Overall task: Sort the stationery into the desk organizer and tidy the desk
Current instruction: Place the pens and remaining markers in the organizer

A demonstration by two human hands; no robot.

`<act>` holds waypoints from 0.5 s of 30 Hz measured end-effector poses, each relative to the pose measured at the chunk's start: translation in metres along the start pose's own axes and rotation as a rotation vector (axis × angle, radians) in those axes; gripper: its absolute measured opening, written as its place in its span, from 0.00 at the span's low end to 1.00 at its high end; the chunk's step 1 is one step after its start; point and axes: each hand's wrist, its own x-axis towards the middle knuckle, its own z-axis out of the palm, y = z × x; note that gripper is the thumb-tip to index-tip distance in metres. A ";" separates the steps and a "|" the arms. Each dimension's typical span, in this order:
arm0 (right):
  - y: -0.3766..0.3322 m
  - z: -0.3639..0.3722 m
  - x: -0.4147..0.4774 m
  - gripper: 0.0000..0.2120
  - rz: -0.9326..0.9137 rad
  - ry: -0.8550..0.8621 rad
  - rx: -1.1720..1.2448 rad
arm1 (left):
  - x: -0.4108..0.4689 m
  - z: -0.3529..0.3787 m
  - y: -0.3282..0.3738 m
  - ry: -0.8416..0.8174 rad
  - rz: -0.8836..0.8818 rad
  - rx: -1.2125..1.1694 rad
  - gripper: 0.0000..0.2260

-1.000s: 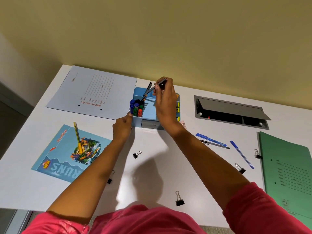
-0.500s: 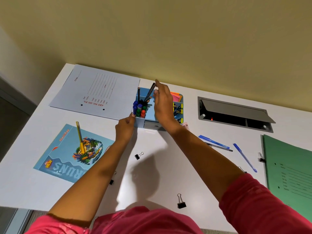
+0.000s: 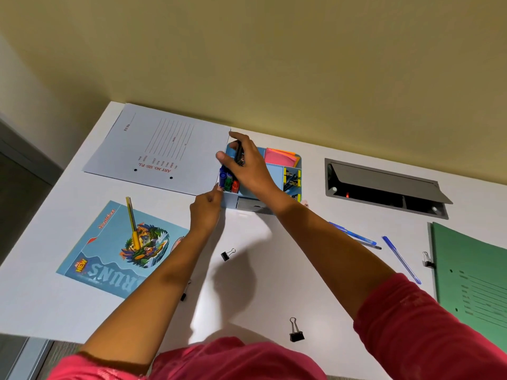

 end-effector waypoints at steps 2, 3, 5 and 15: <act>-0.002 0.007 -0.001 0.23 -0.051 -0.032 -0.018 | 0.001 0.000 -0.001 -0.007 0.013 0.026 0.21; -0.002 0.010 0.000 0.20 -0.071 -0.043 -0.044 | 0.001 0.000 0.000 -0.009 0.015 0.035 0.21; 0.000 0.013 0.004 0.12 -0.092 -0.046 -0.103 | 0.001 0.000 0.000 -0.016 0.011 0.039 0.22; 0.017 -0.005 0.004 0.06 0.020 0.183 -0.212 | 0.001 0.000 0.000 0.006 0.020 0.038 0.22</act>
